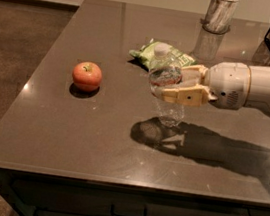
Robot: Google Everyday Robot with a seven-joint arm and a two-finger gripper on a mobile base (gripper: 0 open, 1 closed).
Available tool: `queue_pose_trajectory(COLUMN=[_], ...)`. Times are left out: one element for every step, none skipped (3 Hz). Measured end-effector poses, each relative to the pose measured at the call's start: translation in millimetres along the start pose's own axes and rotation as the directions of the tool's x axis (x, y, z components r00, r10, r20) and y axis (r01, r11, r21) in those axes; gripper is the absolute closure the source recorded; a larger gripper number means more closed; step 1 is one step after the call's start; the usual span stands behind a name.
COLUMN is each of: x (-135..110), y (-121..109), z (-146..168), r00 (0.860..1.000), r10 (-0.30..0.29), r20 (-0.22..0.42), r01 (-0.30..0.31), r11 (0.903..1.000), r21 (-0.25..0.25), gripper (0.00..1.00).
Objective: Place water bottle upright
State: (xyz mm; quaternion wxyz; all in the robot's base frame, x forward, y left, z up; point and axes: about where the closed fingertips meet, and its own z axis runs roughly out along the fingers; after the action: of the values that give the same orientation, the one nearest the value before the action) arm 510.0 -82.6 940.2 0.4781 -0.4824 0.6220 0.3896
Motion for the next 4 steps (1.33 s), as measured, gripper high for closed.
queue_pose_trajectory(x=[7.6,15.0,15.1,11.9], y=[0.4,-0.1,-0.9,-2.5], z=[1.6,2.9,0.4,-3.0], r00=[1.000,0.999,0.994,0.985], r10=[-0.005,0.013,0.054,0.084], r20=[0.031,0.049,0.098,0.152], r01=[0.006,-0.012,-0.053,-0.081], r11=[1.0000,0.9998,0.9984,0.9964], r21=[-0.006,-0.016,-0.022,-0.024], gripper=[1.00,1.00,1.00,1.00])
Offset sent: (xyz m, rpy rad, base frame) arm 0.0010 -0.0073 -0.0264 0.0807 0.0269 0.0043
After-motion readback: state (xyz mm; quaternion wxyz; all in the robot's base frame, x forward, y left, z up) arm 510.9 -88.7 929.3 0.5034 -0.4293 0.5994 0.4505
